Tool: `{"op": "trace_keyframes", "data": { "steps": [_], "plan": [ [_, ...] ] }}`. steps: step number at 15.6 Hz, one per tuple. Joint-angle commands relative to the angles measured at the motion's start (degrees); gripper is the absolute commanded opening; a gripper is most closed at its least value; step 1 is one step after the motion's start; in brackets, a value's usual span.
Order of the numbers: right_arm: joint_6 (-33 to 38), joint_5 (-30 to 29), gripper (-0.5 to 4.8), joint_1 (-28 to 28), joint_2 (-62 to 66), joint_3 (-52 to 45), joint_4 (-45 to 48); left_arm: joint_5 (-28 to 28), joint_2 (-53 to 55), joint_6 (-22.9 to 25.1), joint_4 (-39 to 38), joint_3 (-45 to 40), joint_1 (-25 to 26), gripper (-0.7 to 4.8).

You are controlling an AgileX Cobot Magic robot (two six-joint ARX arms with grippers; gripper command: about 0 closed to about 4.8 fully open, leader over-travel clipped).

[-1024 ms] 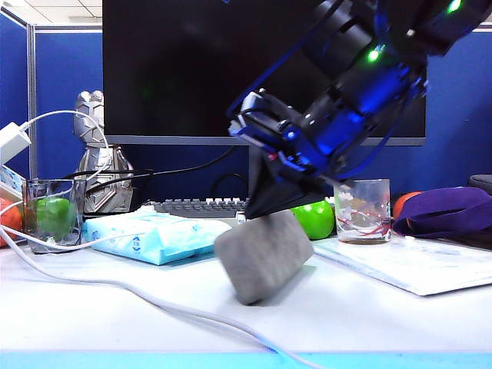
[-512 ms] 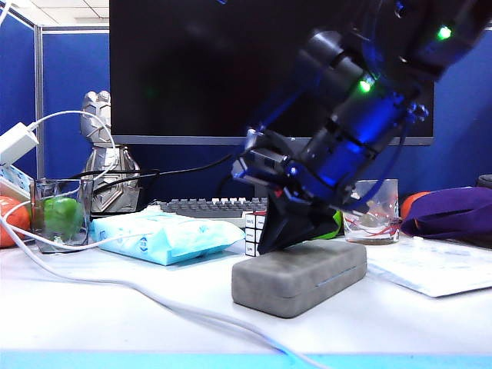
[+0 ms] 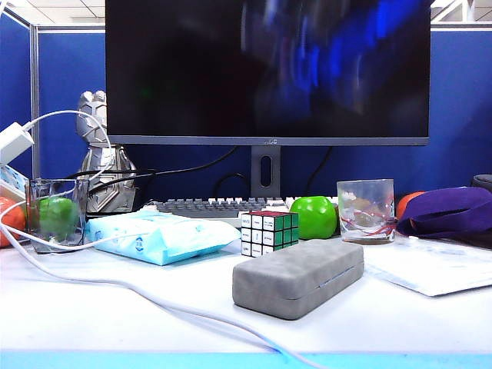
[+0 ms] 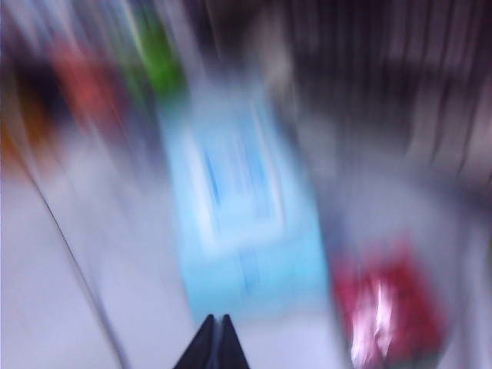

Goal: Pick up the glasses, fold the temples of the glasses, place the glasses into the glasses case, and finally close the glasses case.

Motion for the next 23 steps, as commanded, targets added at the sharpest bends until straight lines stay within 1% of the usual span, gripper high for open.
{"op": "trace_keyframes", "data": {
  "steps": [1,2,4,5,6,8,9,11,13,14,15,16,17,19,21,22,23],
  "plan": [
    [0.1,4.6,-0.05,0.1,-13.2,0.0,-0.6,-0.9,-5.7,-0.2,-1.1,0.2,0.0,-0.06],
    [-0.5,8.7,-0.05,0.0,-21.5,-0.1,-5.4,-0.9,-9.9,-0.1,-3.8,0.2,0.0,-0.06],
    [-4.7,15.8,-0.05,0.0,-31.7,-0.8,-16.5,-0.9,-16.3,0.3,-8.1,0.1,0.0,-0.06],
    [-4.9,17.7,-0.05,0.0,-35.6,-2.7,-19.6,-1.0,-19.3,0.3,-10.6,0.0,-0.1,-0.06],
    [-4.9,18.8,-0.04,0.0,-39.5,-6.4,-19.8,-0.9,-22.4,0.2,-12.4,-0.3,-0.1,-0.06],
    [-4.8,19.6,-0.04,0.0,-46.1,-15.7,-17.0,-1.4,-27.8,0.1,-15.3,-1.9,-0.1,-0.06],
    [-4.6,20.4,-0.05,0.1,-50.8,-24.5,-14.8,-1.4,-32.9,0.0,-16.7,-5.7,-0.1,-0.06],
    [-2.9,23.6,-0.05,0.1,-56.3,-34.3,-13.5,-1.3,-40.9,0.0,-16.3,-14.5,-0.1,-0.06],
    [-2.9,24.4,-0.04,0.1,-61.7,-41.6,-14.3,0.3,-49.4,-0.2,-14.6,-26.4,-0.1,-0.06],
    [-2.8,24.7,0.05,0.1,-63.5,-43.7,-15.3,0.8,-52.5,-1.2,-12.4,-32.3,-0.1,-0.06],
    [0.0,23.6,0.04,0.1,-65.0,-45.4,-17.4,1.1,-55.2,-3.5,-9.2,-38.5,-0.1,-0.06],
    [0.2,22.3,0.04,0.1,-65.8,-46.1,-19.9,2.6,-57.4,-4.3,-4.9,-44.3,-0.1,-0.06],
    [0.2,22.3,0.04,0.1,-66.2,-46.1,-22.9,4.5,-59.3,-5.2,1.0,-50.8,-0.1,-0.06],
    [0.2,22.3,0.04,0.1,-66.3,-46.1,-26.9,5.6,-59.9,-8.1,10.3,-61.4,-0.1,-0.06],
    [0.2,22.3,0.04,0.1,-66.3,-46.1,-27.7,7.0,-59.6,-10.3,17.0,-68.9,-0.1,-0.06],
    [0.2,22.3,0.04,0.1,-66.3,-46.1,-27.7,6.8,-59.6,-12.4,22.6,-73.1,-0.1,-0.06],
    [0.2,22.3,0.04,0.1,-66.3,-46.1,-27.7,5.2,-59.6,-14.1,28.5,-76.9,-0.1,-0.06]
  ]
}}
